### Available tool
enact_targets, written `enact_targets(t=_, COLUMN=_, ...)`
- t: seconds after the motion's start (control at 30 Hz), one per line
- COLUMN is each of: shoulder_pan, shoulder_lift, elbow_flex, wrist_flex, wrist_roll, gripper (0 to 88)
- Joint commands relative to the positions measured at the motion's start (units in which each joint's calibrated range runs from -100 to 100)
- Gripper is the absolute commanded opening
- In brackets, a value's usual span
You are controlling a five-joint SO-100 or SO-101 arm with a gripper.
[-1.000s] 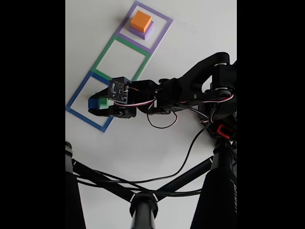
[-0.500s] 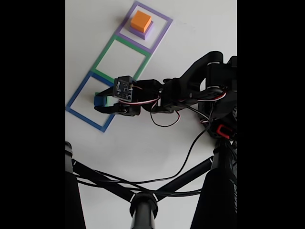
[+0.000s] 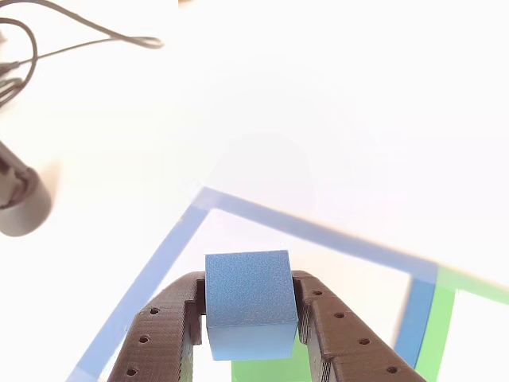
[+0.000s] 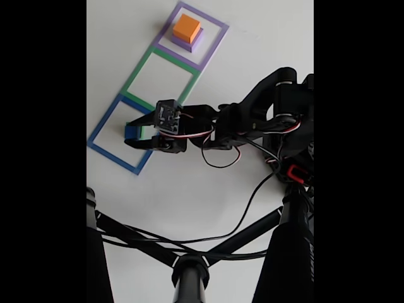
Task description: Tower of hanoi
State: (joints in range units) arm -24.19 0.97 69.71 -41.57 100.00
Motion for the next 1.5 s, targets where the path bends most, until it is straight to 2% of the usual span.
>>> enact_targets(t=0.0, shoulder_pan=1.47, shoulder_lift=0.52, elbow_flex=-3.26, wrist_flex=-1.34, wrist_roll=0.0, gripper=1.8)
enact_targets(t=0.83, shoulder_pan=2.81, shoulder_lift=5.77, elbow_flex=-4.35, wrist_flex=-3.53, wrist_roll=0.0, gripper=2.2)
enact_targets(t=1.03, shoulder_pan=2.33, shoulder_lift=6.82, elbow_flex=-4.62, wrist_flex=-4.42, wrist_roll=0.0, gripper=6.4)
enact_targets(t=1.23, shoulder_pan=1.47, shoulder_lift=7.31, elbow_flex=-4.53, wrist_flex=-5.39, wrist_roll=0.0, gripper=16.3)
enact_targets(t=1.47, shoulder_pan=1.85, shoulder_lift=5.85, elbow_flex=-3.71, wrist_flex=-6.12, wrist_roll=0.0, gripper=20.2)
